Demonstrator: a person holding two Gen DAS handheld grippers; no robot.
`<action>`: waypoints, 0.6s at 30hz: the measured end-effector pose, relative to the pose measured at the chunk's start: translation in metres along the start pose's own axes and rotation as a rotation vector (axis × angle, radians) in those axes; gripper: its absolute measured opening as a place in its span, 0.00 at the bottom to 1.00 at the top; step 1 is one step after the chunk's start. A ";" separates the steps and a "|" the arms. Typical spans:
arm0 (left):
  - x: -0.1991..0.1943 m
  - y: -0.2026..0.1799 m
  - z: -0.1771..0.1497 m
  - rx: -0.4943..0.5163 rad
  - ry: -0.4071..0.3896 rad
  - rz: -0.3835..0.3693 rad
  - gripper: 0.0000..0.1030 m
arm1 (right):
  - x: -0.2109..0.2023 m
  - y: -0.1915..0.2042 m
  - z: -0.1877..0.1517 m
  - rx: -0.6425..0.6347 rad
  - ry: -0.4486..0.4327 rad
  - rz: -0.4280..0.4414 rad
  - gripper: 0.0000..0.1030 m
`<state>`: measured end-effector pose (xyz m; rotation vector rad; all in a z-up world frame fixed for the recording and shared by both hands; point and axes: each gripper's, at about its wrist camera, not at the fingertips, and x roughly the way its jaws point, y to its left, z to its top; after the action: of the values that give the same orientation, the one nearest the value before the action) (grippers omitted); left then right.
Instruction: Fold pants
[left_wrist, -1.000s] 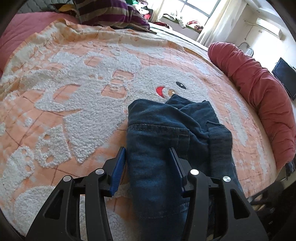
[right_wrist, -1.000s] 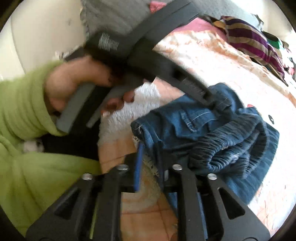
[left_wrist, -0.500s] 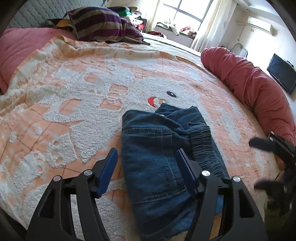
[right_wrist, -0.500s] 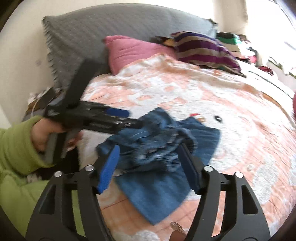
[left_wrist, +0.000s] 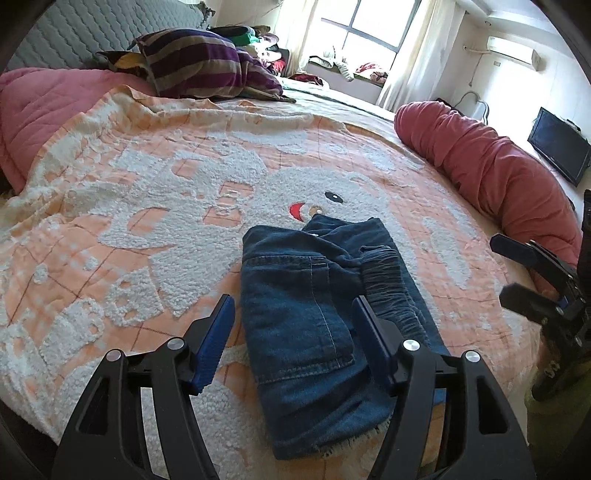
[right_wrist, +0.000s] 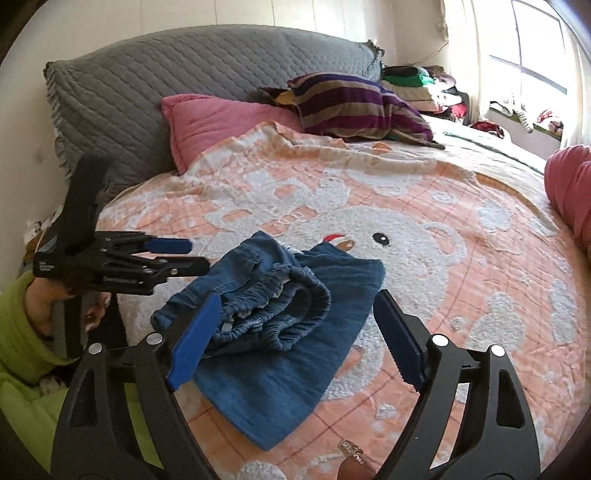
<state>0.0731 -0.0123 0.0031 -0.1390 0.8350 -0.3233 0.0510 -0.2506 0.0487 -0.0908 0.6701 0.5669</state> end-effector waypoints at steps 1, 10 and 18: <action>-0.002 0.001 -0.001 -0.003 -0.003 0.002 0.63 | -0.001 -0.001 0.000 0.009 -0.009 -0.013 0.76; -0.026 0.027 -0.001 -0.070 -0.054 0.038 0.63 | -0.013 -0.021 0.003 0.072 -0.043 -0.090 0.77; -0.014 0.039 -0.006 -0.118 -0.021 0.034 0.63 | 0.014 -0.033 -0.007 0.134 0.060 -0.113 0.77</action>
<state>0.0689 0.0292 -0.0011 -0.2375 0.8352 -0.2398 0.0733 -0.2740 0.0314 -0.0202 0.7544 0.4111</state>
